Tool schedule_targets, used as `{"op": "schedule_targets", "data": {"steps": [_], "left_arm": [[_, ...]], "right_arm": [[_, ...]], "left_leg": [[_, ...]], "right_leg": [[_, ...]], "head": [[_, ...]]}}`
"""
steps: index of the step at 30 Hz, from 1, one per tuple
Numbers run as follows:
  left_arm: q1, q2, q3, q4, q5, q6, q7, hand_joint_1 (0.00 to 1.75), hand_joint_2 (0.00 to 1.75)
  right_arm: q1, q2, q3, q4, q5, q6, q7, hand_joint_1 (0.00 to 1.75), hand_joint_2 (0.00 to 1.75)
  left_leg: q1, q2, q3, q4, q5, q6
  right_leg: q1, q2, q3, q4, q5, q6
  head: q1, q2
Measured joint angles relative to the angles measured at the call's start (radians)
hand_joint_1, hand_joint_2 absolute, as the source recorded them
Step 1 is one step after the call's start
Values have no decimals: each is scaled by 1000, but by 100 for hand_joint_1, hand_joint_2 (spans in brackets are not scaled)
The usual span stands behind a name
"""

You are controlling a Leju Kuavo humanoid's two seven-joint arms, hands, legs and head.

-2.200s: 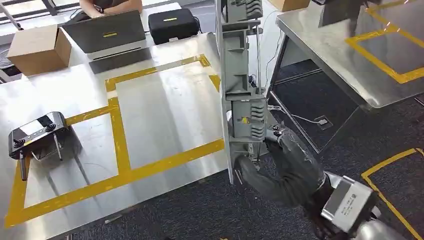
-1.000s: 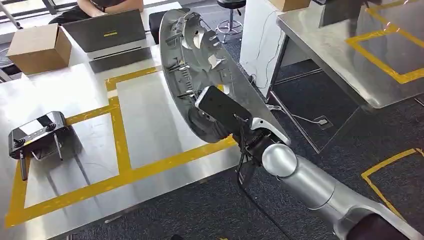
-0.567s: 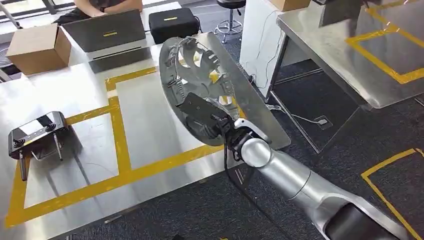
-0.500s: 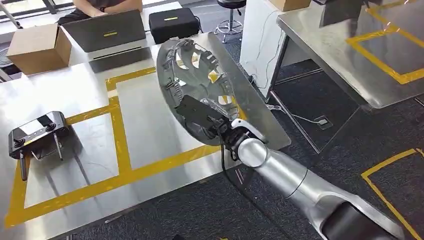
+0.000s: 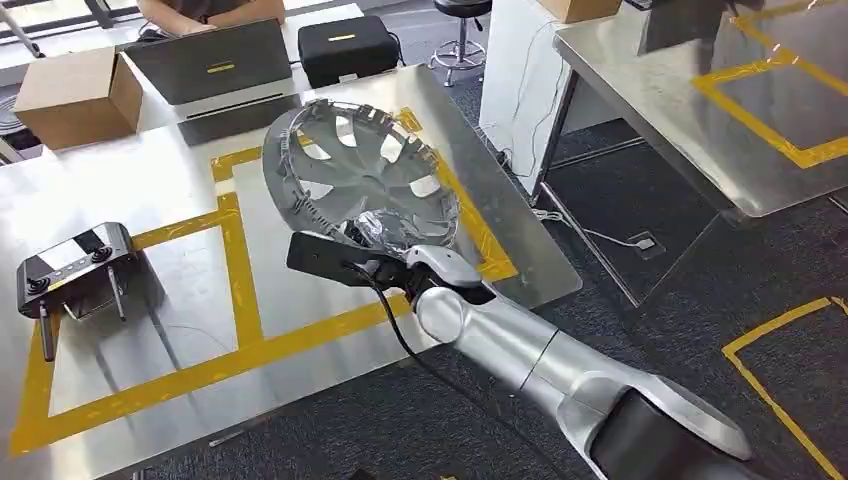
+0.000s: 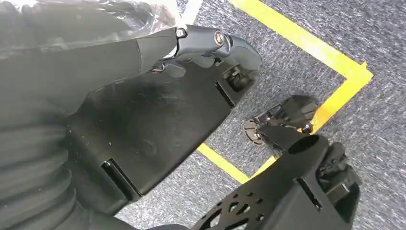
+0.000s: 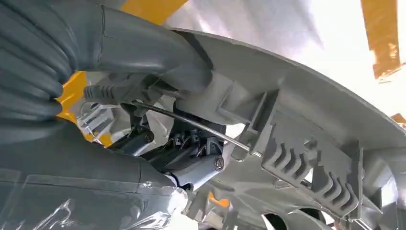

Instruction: Take the parts from the cabinet and place them on the table.

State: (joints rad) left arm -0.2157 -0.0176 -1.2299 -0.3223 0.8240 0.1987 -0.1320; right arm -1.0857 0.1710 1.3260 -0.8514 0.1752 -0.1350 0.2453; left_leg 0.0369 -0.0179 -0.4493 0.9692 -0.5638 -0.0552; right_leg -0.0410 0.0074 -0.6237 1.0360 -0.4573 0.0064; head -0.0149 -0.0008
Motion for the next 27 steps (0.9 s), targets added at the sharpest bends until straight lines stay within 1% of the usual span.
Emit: {"op": "schedule_targets", "data": {"steps": [3, 8, 10, 12, 17, 21, 27], "left_arm": [[-1, -4, 2, 0, -7, 0, 0, 0, 175], [-2, -5, 3, 0, -25, -3, 3, 0, 175], [-1, -5, 4, 0, -35, -5, 10, 0, 175], [-1, -6, 5, 0, -36, -5, 19, 0, 175], [-1, -13, 7, 0, -48, -6, 25, 0, 175], [-1, -13, 7, 0, -66, -19, 18, 0, 175], [-1, -13, 7, 0, -71, -23, 15, 0, 175]], "right_arm": [[-10, 35, 30, 50, 103, -3, 29, 175, 175], [-15, 81, 69, 128, 357, -3, 74, 175, 175], [-15, 92, 80, 155, 441, -3, 95, 175, 175], [-18, 98, 87, 180, 487, 1, 108, 175, 175], [-25, 108, 99, 231, 515, 13, 107, 175, 175], [-27, 115, 100, 246, 531, 20, 104, 175, 175], [-29, 121, 100, 265, 539, 26, 100, 175, 175]], "left_leg": [[0, 0, 0, 0, 0, 0], [0, 0, 0, 0, 0, 0], [0, 0, 0, 1, 0, 0], [0, 0, 0, 1, 0, 0], [0, 0, 0, 2, 0, 0], [0, 0, 0, 2, 0, 0], [0, 0, -1, 3, 0, 0]], "right_leg": [[0, 0, 0, 0, 0, 0], [0, 0, 0, 0, 0, 0], [0, 0, 0, 0, 0, 0], [0, 0, 0, 0, 0, 0], [0, 1, 0, 0, 1, 1], [0, 1, 0, 0, 1, 1], [0, 1, 0, 0, 1, 1]], "head": [[0, 0], [0, 0], [0, 0], [0, 0], [0, 0], [0, 0], [0, 0]]}}
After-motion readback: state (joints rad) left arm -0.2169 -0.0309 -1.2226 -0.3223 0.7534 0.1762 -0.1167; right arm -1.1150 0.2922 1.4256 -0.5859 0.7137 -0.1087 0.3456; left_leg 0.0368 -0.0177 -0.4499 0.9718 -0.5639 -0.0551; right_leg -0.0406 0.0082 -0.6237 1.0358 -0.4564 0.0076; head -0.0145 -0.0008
